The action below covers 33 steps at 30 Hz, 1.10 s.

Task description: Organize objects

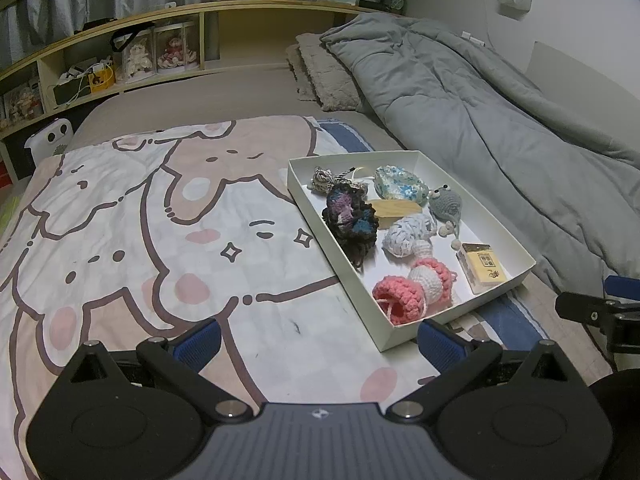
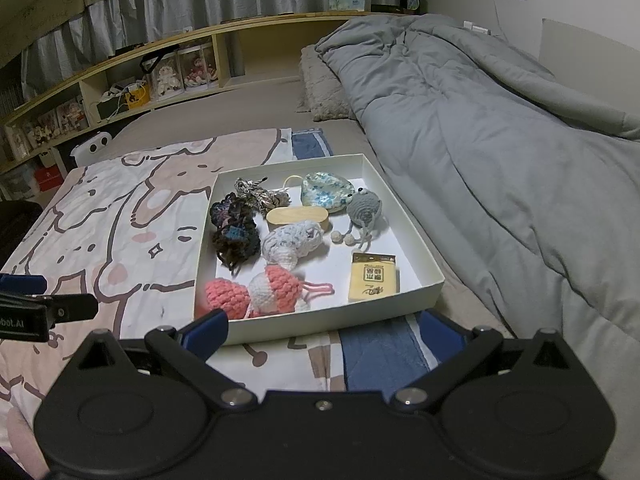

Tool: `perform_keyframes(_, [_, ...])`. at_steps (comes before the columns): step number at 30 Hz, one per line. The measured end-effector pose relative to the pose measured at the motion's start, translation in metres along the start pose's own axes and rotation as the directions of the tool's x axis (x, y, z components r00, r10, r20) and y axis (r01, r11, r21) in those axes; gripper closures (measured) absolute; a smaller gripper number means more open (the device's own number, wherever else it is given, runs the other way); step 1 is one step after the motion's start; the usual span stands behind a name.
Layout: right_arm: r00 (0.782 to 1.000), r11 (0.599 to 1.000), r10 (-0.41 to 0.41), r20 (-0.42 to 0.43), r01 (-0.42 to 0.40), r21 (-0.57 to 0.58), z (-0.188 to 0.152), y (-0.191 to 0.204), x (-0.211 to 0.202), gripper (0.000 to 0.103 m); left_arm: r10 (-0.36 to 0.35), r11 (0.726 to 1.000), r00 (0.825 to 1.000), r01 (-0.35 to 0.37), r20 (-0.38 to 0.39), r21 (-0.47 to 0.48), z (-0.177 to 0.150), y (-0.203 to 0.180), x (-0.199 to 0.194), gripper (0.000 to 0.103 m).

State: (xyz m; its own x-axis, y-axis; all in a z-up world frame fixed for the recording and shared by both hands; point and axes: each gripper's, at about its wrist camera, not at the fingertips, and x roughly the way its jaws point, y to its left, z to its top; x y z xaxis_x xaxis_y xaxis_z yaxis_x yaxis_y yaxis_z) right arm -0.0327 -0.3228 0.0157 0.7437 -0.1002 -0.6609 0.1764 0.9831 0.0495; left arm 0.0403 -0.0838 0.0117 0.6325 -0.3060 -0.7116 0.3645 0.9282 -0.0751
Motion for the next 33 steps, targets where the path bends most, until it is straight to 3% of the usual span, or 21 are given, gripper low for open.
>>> perform_keyframes(33, [1.000,1.000,0.007,-0.007,-0.007,-0.001,-0.0010,-0.0001,0.0007,0.000,0.003,1.000,1.000,-0.003,0.000,-0.016,0.0017,0.0041,-0.0023,0.000])
